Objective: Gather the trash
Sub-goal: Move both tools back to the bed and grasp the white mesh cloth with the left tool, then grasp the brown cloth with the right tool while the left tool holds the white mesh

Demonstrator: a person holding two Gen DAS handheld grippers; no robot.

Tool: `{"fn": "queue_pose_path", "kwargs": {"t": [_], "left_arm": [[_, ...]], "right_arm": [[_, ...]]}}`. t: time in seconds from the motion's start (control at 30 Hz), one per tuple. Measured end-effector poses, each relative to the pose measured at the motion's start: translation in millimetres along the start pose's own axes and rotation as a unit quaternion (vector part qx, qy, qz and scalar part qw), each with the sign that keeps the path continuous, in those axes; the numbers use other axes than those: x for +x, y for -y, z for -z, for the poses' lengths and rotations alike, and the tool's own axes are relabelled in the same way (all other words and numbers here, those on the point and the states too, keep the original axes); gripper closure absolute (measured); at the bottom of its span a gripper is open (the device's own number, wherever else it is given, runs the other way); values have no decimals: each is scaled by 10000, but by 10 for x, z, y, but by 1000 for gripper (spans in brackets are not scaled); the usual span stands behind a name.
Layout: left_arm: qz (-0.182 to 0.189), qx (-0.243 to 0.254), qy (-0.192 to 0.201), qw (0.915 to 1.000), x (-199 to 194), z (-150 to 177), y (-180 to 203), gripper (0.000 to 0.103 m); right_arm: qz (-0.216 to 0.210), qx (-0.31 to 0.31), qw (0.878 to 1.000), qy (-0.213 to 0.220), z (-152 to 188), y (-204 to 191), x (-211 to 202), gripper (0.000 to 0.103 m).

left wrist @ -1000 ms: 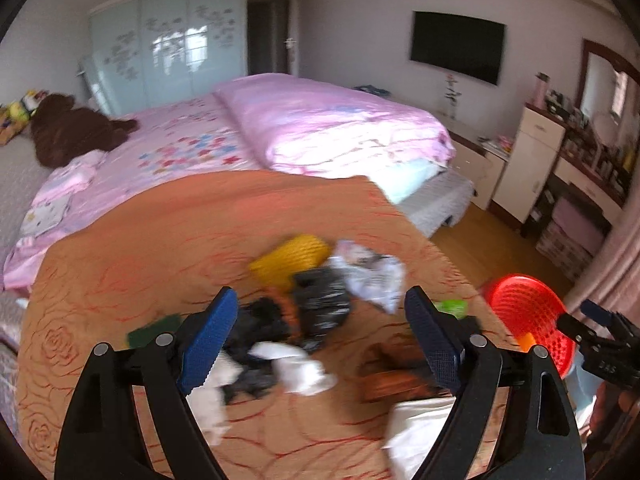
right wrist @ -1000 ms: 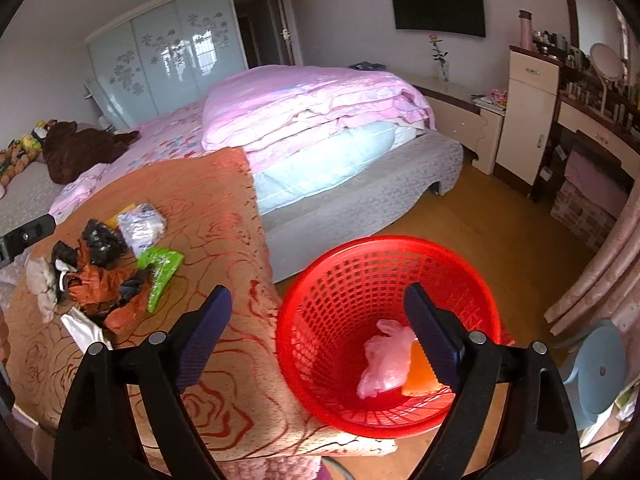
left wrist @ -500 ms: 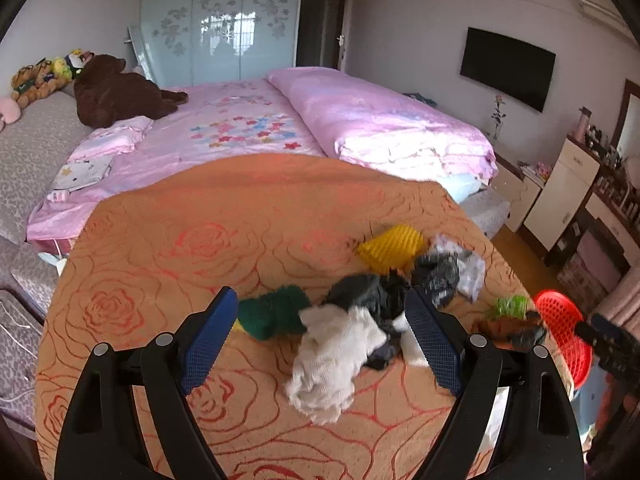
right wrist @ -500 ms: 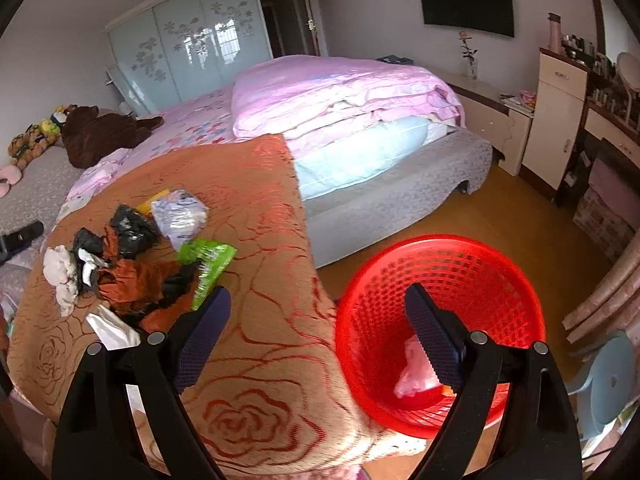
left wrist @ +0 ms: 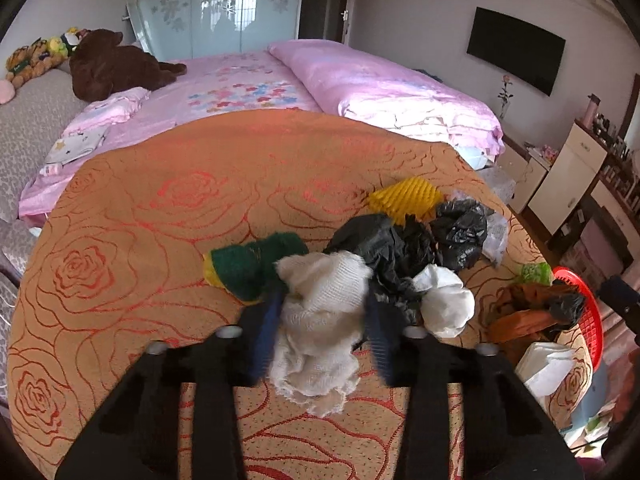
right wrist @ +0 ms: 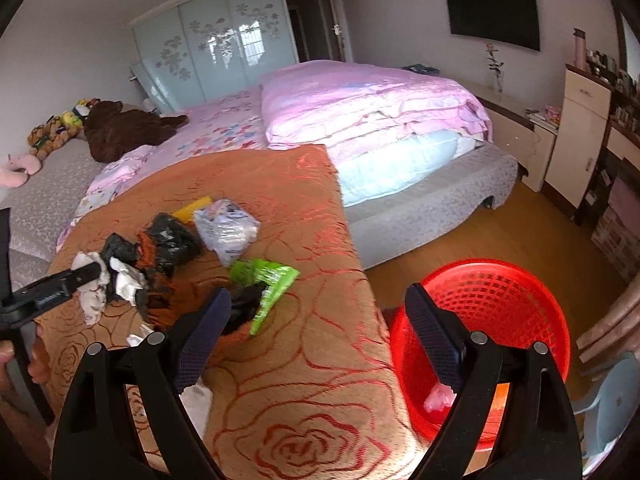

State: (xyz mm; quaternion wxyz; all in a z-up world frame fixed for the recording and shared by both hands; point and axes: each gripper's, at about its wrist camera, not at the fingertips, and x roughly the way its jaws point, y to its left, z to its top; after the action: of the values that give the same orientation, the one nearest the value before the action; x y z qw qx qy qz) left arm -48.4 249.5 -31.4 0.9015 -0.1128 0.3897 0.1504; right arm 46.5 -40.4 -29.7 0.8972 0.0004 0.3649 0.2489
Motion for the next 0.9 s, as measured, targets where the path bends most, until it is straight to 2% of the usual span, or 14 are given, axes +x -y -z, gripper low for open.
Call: {"fn": "queue_pose_path", "kwargs": {"t": [0.2,0.63,0.9], "left_arm": [[-19,26,171,9998,-113,-13,6,78],[-31,-360,480,9982,-423,-45,-208,78],[2,-441,465,9979,-413,-33,-230,78]], "right_arm": [[-318,-220,9992,-107,-49,-241,87,17],[-760,-654,9948,-175,-75,-711,152,17],[-623,-416,9970,-194,-115,-602,155,17]]}}
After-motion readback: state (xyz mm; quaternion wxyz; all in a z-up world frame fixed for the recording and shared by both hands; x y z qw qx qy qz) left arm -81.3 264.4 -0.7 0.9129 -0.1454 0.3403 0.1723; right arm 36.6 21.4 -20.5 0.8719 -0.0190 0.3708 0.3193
